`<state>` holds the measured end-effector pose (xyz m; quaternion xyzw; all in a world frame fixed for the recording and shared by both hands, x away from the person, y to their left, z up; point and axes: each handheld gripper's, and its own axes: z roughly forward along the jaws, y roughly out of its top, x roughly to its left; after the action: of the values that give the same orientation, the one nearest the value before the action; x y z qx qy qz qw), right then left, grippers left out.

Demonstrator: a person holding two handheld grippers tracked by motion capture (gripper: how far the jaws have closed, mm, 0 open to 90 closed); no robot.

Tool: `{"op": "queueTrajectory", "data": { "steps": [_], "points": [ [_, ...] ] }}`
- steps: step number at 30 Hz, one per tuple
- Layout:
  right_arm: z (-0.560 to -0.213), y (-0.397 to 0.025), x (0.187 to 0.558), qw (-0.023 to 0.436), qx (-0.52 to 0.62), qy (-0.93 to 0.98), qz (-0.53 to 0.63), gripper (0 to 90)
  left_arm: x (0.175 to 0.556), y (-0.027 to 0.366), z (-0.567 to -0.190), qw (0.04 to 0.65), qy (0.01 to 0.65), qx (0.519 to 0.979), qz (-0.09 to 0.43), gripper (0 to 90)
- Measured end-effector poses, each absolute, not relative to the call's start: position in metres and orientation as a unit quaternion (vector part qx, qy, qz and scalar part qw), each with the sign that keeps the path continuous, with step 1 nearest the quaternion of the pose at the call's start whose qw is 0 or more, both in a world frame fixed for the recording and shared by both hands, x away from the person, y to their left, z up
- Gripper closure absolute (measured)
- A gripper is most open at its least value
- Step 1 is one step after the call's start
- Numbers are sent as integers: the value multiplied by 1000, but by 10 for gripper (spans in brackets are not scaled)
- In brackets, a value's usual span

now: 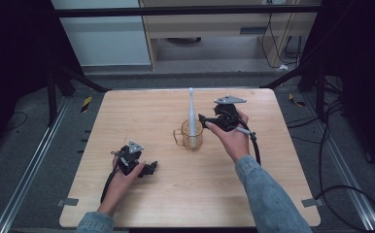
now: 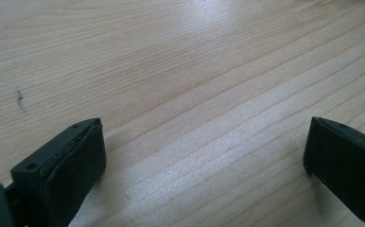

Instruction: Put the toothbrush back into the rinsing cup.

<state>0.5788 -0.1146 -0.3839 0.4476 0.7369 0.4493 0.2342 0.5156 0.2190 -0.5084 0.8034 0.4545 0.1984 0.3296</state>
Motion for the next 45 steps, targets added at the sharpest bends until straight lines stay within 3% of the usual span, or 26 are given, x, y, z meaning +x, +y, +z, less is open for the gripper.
{"op": "queueTrajectory", "data": {
  "steps": [4, 10, 45],
  "points": [
    [-380, -120, 577, 248, 441, 737, 448, 134, 516, 219, -508, 329, 454, 803, 198, 0],
    [-375, -134, 575, 262, 441, 749, 419, 116, 516, 219, -508, 330, 454, 803, 198, 0],
    [-391, -207, 547, 276, 469, 738, 399, 130, 516, 219, -508, 329, 454, 804, 199, 0]
  ]
}}
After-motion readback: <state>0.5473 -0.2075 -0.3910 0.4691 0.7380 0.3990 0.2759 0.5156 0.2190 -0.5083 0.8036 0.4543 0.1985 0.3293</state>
